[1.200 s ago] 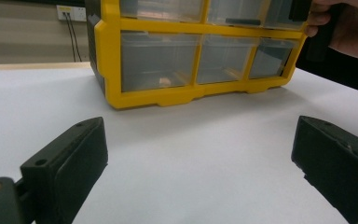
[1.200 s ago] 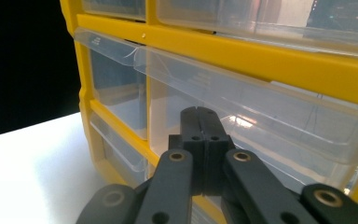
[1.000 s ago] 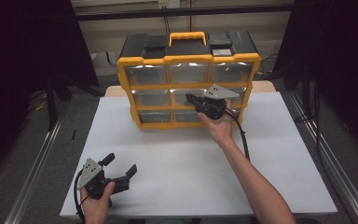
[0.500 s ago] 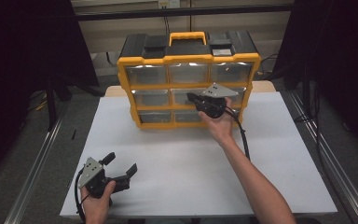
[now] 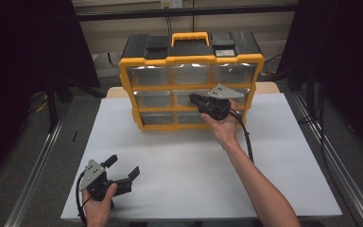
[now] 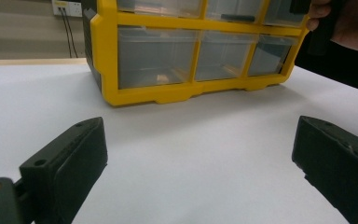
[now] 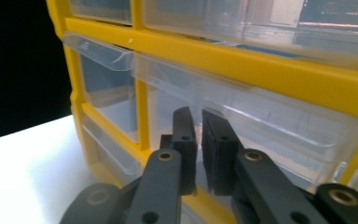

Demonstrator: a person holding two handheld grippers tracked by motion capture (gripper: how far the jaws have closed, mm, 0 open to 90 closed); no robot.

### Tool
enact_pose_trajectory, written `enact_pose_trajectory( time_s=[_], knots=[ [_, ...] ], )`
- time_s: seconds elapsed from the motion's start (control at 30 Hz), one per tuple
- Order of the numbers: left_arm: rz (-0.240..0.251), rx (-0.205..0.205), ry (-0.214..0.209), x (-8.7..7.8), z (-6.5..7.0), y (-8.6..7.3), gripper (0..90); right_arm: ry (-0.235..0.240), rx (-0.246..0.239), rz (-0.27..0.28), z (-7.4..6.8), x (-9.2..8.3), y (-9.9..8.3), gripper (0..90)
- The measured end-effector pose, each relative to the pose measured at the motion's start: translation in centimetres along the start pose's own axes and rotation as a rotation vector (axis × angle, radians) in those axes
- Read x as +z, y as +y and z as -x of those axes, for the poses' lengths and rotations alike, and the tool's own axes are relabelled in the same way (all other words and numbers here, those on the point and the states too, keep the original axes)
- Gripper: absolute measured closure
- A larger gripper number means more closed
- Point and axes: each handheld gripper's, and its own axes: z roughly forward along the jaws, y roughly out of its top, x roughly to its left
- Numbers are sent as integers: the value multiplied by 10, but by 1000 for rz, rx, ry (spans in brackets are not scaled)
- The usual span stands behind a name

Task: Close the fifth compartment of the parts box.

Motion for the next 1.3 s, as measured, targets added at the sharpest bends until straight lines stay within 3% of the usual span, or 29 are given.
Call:
enact_pose_trajectory(
  time_s=[0.1, 0.2, 0.37, 0.53, 0.67, 0.77, 1.2, 1.23, 1.3],
  knots=[
    [3, -16, -4, 0, 0, 0, 34, 1, 12, -3, -4, -1, -4, 745],
    [-6, -1, -4, 2, 1, 1, 34, -8, 54, 10, -5, -5, -7, 622],
    [-9, 1, -6, 3, 1, 1, 34, -4, 44, -11, -12, -13, -12, 451],
    [3, 6, 6, 3, 4, 1, 34, -43, 26, -14, -16, -20, -14, 296],
    [-2, 10, 15, 3, 3, 0, 34, -62, 44, -13, -15, -28, -14, 164],
    [0, 9, 26, 2, 3, 0, 34, -93, 55, -33, -15, -33, -15, 17],
    [25, 1, 30, 1, 3, 2, 34, -129, 91, -50, -15, -52, -28, 0],
    [27, -4, 29, 1, 3, 1, 34, -133, 87, -53, -15, -53, -29, 3],
    [23, -3, 31, 0, 2, 1, 34, -184, 40, -60, -19, -56, -31, 0]
  ],
)
